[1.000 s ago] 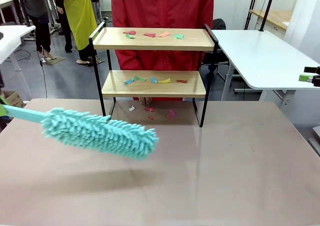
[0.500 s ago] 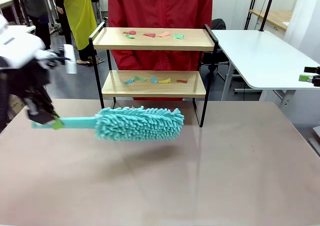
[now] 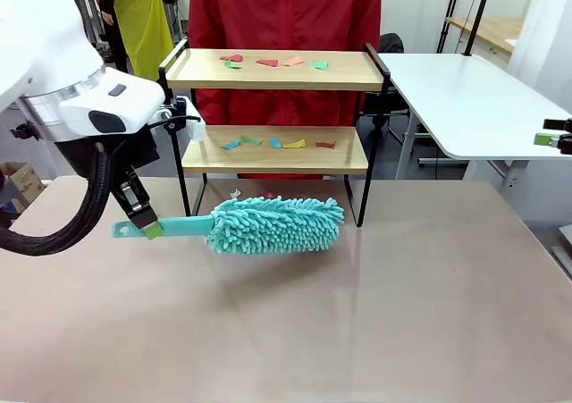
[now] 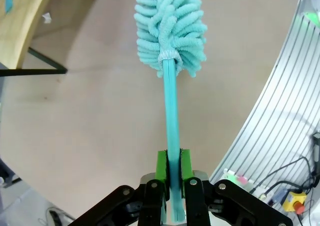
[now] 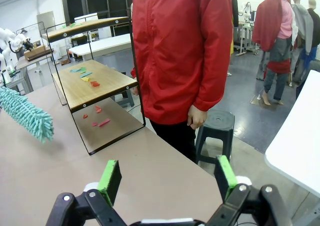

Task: Clean the shelf.
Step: Clean the specific section of the Shelf indicated by the human with the Duster.

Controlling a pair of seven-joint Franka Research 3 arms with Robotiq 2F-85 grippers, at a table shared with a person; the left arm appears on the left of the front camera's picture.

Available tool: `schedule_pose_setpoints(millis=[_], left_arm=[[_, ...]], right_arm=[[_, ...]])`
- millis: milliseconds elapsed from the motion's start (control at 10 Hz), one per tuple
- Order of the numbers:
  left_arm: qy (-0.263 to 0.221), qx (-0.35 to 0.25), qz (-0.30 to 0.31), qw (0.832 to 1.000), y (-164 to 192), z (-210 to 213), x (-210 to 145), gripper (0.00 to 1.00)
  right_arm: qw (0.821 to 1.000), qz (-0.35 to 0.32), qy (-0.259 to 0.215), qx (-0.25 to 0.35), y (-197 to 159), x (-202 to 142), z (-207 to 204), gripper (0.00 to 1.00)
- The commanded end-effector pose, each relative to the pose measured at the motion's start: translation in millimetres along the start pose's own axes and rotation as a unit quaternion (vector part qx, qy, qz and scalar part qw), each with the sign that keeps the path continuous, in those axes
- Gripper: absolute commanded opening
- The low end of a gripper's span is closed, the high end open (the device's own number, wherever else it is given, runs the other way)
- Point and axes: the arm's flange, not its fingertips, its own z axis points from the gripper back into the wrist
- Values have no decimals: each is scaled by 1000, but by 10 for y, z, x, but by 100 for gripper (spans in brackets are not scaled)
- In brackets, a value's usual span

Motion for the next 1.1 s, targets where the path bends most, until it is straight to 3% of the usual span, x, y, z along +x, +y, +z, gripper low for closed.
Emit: schedule_pose_setpoints(millis=[0, 200, 400, 600, 1000], left_arm=[[-3, 15, 8, 1000, -35, 41, -118, 13], [-16, 8, -7, 1000, -92, -46, 225, 13], [-29, 34, 34, 998, -218, -175, 399, 13], [-9, 84, 93, 992, -393, -309, 558, 13], [-10, 105, 159, 982, -652, -648, 1084, 13]], right_arm=[[1000, 2, -1, 0, 8, 21, -11, 100], [1000, 2, -1, 0, 8, 21, -11, 100], [1000, 2, -1, 0, 8, 21, -11, 100], [1000, 2, -1, 0, 8, 21, -11, 100], [1000, 2, -1, 0, 8, 21, -11, 100]])
